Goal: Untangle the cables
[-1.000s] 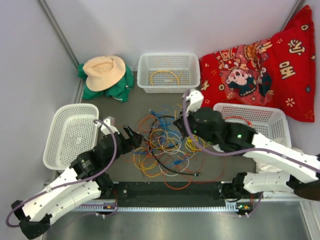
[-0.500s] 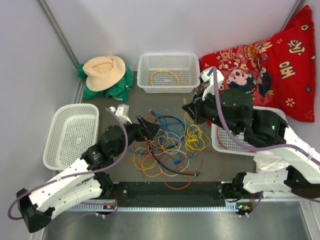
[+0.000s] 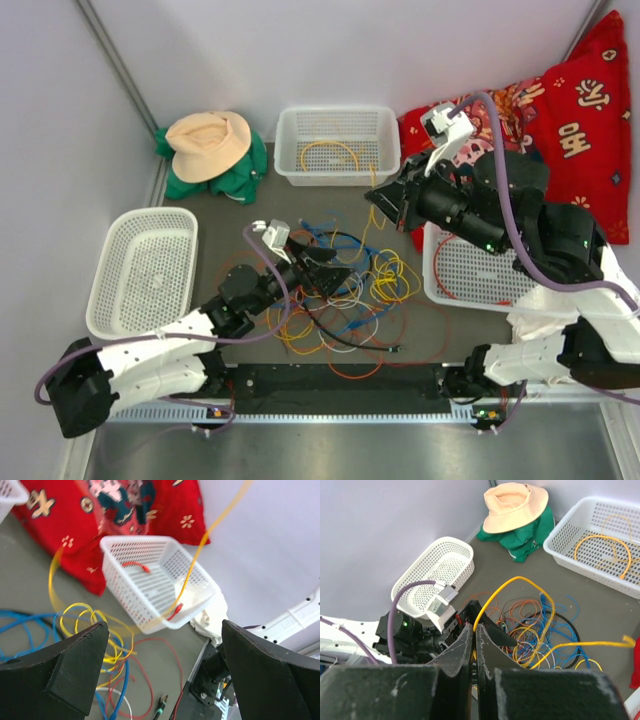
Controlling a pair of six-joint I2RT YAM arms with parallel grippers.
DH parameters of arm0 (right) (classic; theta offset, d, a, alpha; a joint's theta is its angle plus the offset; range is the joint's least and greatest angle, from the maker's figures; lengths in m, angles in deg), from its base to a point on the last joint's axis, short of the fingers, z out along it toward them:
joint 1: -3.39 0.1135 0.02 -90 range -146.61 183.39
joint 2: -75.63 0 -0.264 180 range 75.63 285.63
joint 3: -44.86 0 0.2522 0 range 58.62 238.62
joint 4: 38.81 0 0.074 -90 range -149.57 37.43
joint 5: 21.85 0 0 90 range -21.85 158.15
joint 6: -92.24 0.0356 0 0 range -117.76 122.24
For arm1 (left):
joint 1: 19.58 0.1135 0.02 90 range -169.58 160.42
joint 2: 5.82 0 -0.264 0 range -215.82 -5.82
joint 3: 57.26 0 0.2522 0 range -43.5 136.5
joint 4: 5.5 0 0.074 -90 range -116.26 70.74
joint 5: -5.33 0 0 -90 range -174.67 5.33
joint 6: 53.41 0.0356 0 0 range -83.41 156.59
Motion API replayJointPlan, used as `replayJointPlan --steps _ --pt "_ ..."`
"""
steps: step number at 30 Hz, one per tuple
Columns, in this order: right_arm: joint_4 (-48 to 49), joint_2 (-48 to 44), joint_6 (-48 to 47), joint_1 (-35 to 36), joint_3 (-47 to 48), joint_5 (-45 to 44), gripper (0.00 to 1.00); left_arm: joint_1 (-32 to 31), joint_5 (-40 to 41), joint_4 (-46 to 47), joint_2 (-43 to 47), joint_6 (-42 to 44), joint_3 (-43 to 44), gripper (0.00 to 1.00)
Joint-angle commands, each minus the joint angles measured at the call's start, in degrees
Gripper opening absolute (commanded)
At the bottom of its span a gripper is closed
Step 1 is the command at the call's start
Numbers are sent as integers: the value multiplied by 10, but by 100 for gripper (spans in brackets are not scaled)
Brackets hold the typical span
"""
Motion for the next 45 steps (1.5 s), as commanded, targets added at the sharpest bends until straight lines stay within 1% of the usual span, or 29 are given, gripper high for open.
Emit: replayJointPlan --steps 1,3,4,5,7,8,9,11,12,13,14,15,16,18,19,20,21,25,27,30,33,34,35,36,37,38,40,43,45 --pt "-9 3 15 8 21 14 0 -5 -22 112 -17 30 28 99" --pt "-6 4 11 8 12 -6 0 -5 1 87 -23 22 41 99" --pt "-3 5 1 7 8 -19 0 -5 15 23 -27 16 50 98" --pt "1 8 -5 7 3 -32 0 -5 44 -31 -28 15 78 98" --pt "14 19 -19 -17 -7 -48 0 -5 61 -123 -32 3 105 97" --pt "16 25 -20 -36 -7 -38 0 -5 67 -208 -29 -2 119 97" --pt "20 31 -18 -84 -2 -4 0 -5 87 -240 -25 -14 119 97" --pt "41 56 -12 -125 5 28 0 -5 105 -304 8 -55 94 98" --pt "50 67 -13 -146 14 46 0 -5 123 -317 27 -69 78 98" --pt "70 76 -17 -176 20 49 0 -5 133 -327 73 -100 60 98" --pt "78 104 -18 -193 29 55 0 -5 144 -351 100 -113 26 98" --pt "85 119 -18 -208 52 69 0 -5 166 -360 128 -125 11 98" --pt "90 134 -13 -238 65 80 0 -5 174 -387 181 -146 -2 97" --pt "111 187 -14 -259 106 97 0 -5 190 -441 232 -167 -27 97" --pt "115 208 -10 -282 123 98 0 -6 205 -462 276 -173 -36 96" --pt "127 240 -3 -295 150 114 0 -5 215 -495 294 -179 -39 95" --pt "136 255 -1 -305 161 120 0 -5 222 -513 325 -184 -40 95" --pt "194 311 4 -342 192 126 0 -5 237 -555 363 -200 -52 94" --pt "216 349 24 -357 213 150 0 -5 234 -558 361 -208 -57 94" --pt "257 392 42 -382 215 170 0 -5 226 -548 344 -221 -66 94" --pt "299 431 57 -400 217 186 0 -5 218 -521 321 -229 -77 94" --pt "303 461 62 -404 233 212 0 -5 219 -505 314 -232 -81 94" --pt "304 483 65 -408 249 225 8 -5 216 -490 307 -234 -83 94" --pt "290 502 69 -411 269 234 27 -5 212 -478 293 -234 -85 94" --pt "283 532 69 -411 287 236 59 -5 207 -468 285 -231 -85 94" --pt "282 539 69 -412 308 241 69 -5 201 -460 278 -225 -83 94" --pt "305 521 74 -409 277 232 84 -5 198 -460 256 -220 -73 94" --pt "315 482 57 -401 219 207 91 -5 193 -460 243 -220 -67 94" --pt "307 432 39 -396 183 195 92 -5 189 -453 242 -222 -67 93"
